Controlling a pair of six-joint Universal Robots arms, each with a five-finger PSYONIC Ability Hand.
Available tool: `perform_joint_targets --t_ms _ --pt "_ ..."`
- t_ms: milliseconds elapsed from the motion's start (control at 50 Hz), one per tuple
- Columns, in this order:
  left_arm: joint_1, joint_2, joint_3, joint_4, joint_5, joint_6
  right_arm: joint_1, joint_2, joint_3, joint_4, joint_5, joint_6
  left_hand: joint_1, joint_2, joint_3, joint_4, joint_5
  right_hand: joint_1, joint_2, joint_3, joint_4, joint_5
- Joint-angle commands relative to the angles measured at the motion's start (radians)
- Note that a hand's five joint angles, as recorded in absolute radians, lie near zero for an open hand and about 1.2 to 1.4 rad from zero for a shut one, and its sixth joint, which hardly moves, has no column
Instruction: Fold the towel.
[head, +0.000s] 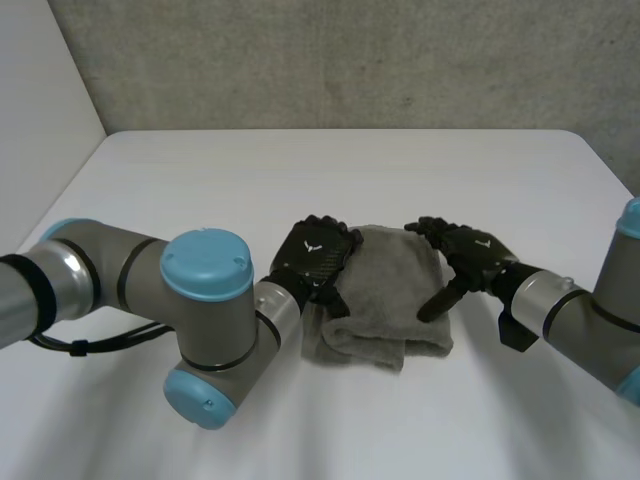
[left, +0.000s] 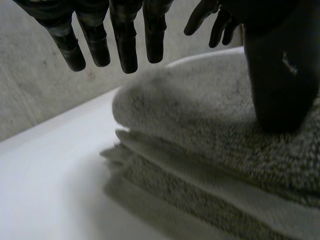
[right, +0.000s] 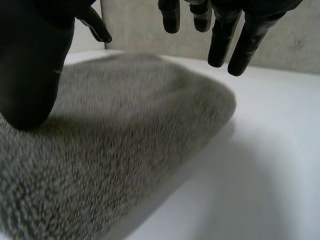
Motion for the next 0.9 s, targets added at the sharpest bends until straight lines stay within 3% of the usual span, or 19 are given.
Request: perform_joint_targets --t_ms 20,240,400,460,500,600,760,900 --pt "0.005 -0.045 0.007 0.003 -0.002 0.007 0.013 0.097 -0.047 0.003 0.005 -0.012 -0.031 -0.03 -0.049 -0.055 0.001 -0.1 -0.086 -0.041 -0.067 -0.062" --pt "0.019 -0.021 0.001 -0.007 -0.002 -0.001 0.024 0.135 -0.102 0.038 0.013 -0.013 -0.037 -0.036 -0.049 -0.055 -0.005 -0.1 -0.086 -0.041 -0.067 -0.062" --pt "0.044 0.141 -0.033 -0.013 -0.014 -0.004 0.022 -0.081 -0.114 0.076 0.031 -0.008 -0.055 -0.053 -0.049 -0.055 -0.022 -0.1 -0.086 -0.041 -0.067 -0.062" --pt "0.048 0.22 -0.033 -0.032 -0.054 -0.004 0.024 -0.198 -0.126 0.075 0.086 -0.007 -0.078 -0.077 -0.049 -0.055 -0.046 -0.1 -0.086 -0.041 -0.067 -0.062" --pt "0.05 0.265 -0.03 -0.046 -0.082 -0.002 0.021 -0.3 -0.155 0.078 0.169 -0.007 -0.093 -0.091 -0.049 -0.055 -0.061 -0.1 -0.086 -0.041 -0.067 -0.062" --pt "0.12 0.438 0.019 -0.153 -0.122 0.022 0.021 -0.4 -0.204 0.099 0.24 -0.01 -0.11 -0.109 -0.049 -0.055 -0.078 -0.1 -0.086 -0.041 -0.067 -0.062" --pt "0.174 0.504 0.149 -0.364 -0.131 -0.002 0.021 -0.417 -0.29 0.171 0.275 -0.012 -0.146 -0.144 -0.049 -0.055 -0.113 -0.1 -0.086 -0.041 -0.067 -0.062" --pt "0.209 0.504 0.153 -0.394 -0.137 -0.094 0.027 -0.414 -0.294 0.181 0.378 -0.047 -0.184 -0.182 -0.049 -0.055 -0.151 -0.1 -0.086 -0.041 -0.067 -0.062"
